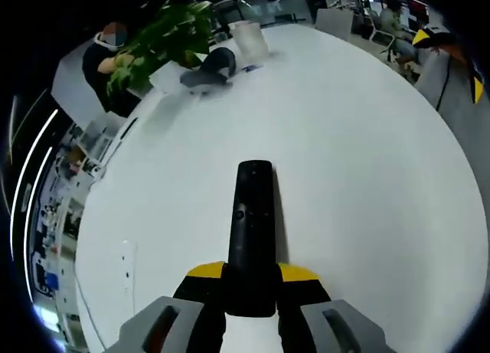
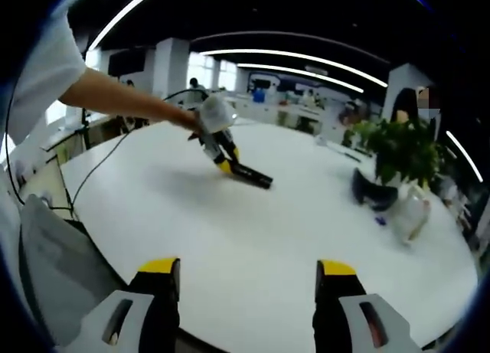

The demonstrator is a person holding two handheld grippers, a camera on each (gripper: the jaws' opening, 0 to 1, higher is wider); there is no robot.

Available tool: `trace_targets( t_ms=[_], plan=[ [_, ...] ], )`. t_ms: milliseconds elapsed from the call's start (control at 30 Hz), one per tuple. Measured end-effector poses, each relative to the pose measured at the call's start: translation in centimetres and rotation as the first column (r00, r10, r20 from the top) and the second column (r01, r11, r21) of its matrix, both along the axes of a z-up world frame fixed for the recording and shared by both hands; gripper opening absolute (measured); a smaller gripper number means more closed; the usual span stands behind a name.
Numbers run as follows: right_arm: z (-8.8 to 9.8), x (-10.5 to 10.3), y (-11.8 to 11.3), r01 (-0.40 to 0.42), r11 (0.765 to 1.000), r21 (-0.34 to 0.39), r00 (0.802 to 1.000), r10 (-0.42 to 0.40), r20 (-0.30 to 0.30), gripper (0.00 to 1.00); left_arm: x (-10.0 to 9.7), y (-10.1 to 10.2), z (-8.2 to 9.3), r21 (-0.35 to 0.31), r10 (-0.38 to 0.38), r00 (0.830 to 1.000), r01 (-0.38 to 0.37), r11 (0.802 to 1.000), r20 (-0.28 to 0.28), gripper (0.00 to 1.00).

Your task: Press the specified remote control buttons in sequence, fully releasing each button before pressing the next.

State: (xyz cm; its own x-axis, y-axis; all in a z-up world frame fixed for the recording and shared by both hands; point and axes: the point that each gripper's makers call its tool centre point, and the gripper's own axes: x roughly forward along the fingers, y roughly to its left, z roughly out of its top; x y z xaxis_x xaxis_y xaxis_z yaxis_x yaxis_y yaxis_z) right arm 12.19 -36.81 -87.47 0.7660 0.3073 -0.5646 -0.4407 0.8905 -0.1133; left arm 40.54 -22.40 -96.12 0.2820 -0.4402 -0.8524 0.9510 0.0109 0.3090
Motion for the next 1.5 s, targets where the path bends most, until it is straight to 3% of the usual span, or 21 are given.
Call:
trace_targets(
  t_ms=[100, 133, 233, 400, 467, 600, 667, 700, 767, 833, 900, 933, 1000, 1033, 1133, 1233, 1433, 1500],
  plan=[
    [0.0, -0.1, 0.3, -0.005, 1.0, 0.017, 1.0, 0.005, -0.008, 0.72, 0.0, 0.7, -1.0, 0.023, 0.0, 1.0, 0.0, 1.0, -0.017, 0.23],
    [0.0, -0.1, 0.3, -0.006, 1.0, 0.019, 1.0, 0.006, -0.004, 0.72, -0.5, 1.0, -0.8, 0.007, 0.015, 0.999, -0.015, 1.0, -0.049, 0.23],
    [-0.2, -0.1, 0.3, -0.004, 1.0, 0.008, 1.0, 0.004, -0.013, 0.72, -0.1, 0.9, -0.5, -0.05, 0.044, 0.997, -0.047, 0.998, -0.066, 0.23],
    [-0.1, -0.1, 0.2, 0.0, 1.0, 0.01, 1.0, 0.0, -0.015, 0.72, -0.1, 1.1, -0.6, -0.095, 0.043, 0.997, -0.049, 0.994, -0.065, 0.24],
    [0.0, -0.1, 0.3, -0.003, 1.0, 0.01, 1.0, 0.003, -0.007, 0.72, 0.0, 1.0, -0.4, -0.107, 0.041, 0.999, -0.044, 0.993, -0.036, 0.25],
    [0.4, 0.0, 0.1, 0.006, 1.0, 0.013, 1.0, -0.007, 0.012, 0.72, 1.0, 1.5, 0.0, -0.142, 0.174, 0.985, -0.172, 0.975, 0.001, 0.34],
    [0.6, 0.1, -0.1, 0.017, 1.0, 0.013, 1.0, -0.017, 0.023, 0.73, 1.0, 1.9, -0.1, -0.171, 0.233, 0.972, -0.236, 0.957, -0.033, 0.39],
    [0.8, 0.2, -0.2, 0.025, 1.0, 0.014, 0.999, -0.026, 0.032, 0.73, 0.9, 2.3, -0.1, -0.206, 0.289, 0.955, -0.297, 0.932, -0.069, 0.41],
    [1.1, 0.2, -0.4, 0.034, 0.999, 0.019, 0.998, -0.034, 0.05, 0.74, 0.9, 2.9, -0.2, -0.239, 0.356, 0.929, -0.371, 0.897, -0.105, 0.51],
    [1.3, 0.3, -0.5, 0.038, 0.999, 0.02, 0.997, -0.039, 0.06, 0.75, 0.6, 3.3, 0.2, -0.306, 0.415, 0.901, -0.433, 0.848, -0.126, 0.62],
    [1.7, 0.4, -0.6, 0.045, 0.999, 0.025, 0.996, -0.047, 0.077, 0.76, -0.4, 3.7, 1.1, -0.375, 0.477, 0.86, -0.508, 0.775, -0.179, 0.65],
    [1.7, 0.4, -0.6, 0.046, 0.999, 0.026, 0.996, -0.048, 0.08, 0.77, -0.8, 3.9, 1.7, -0.417, 0.517, 0.827, -0.56, 0.716, -0.222, 0.66],
    [2.0, 0.5, -0.9, 0.057, 0.998, 0.027, 0.994, -0.059, 0.093, 0.78, -1.5, 4.0, 3.0, -0.486, 0.549, 0.786, -0.611, 0.625, -0.283, 0.72],
    [2.0, 0.6, -1.0, 0.062, 0.998, 0.029, 0.993, -0.065, 0.096, 0.79, -2.0, 4.1, 4.4, -0.543, 0.564, 0.762, -0.634, 0.55, -0.319, 0.77],
    [2.4, 0.6, -1.3, 0.08, 0.996, 0.038, 0.99, -0.084, 0.115, 0.82, -3.8, 4.9, 7.1, -0.627, 0.586, 0.731, -0.647, 0.433, -0.35, 0.81],
    [2.8, 0.7, -1.5, 0.09, 0.995, 0.043, 0.986, -0.095, 0.137, 0.84, -6.4, 5.9, 9.3, -0.67, 0.609, 0.715, -0.641, 0.375, -0.343, 0.86],
    [3.5, 0.8, -1.8, 0.105, 0.992, 0.07, 0.98, -0.115, 0.165, 0.87, -10.4, 7.4, 12.5, -0.715, 0.638, 0.697, -0.624, 0.316, -0.327, 0.86],
    [3.7, 0.8, -1.8, 0.107, 0.992, 0.074, 0.977, -0.118, 0.175, 0.89, -11.7, 7.8, 13.7, -0.732, 0.648, 0.687, -0.619, 0.285, -0.329, 0.89]
  ],
)
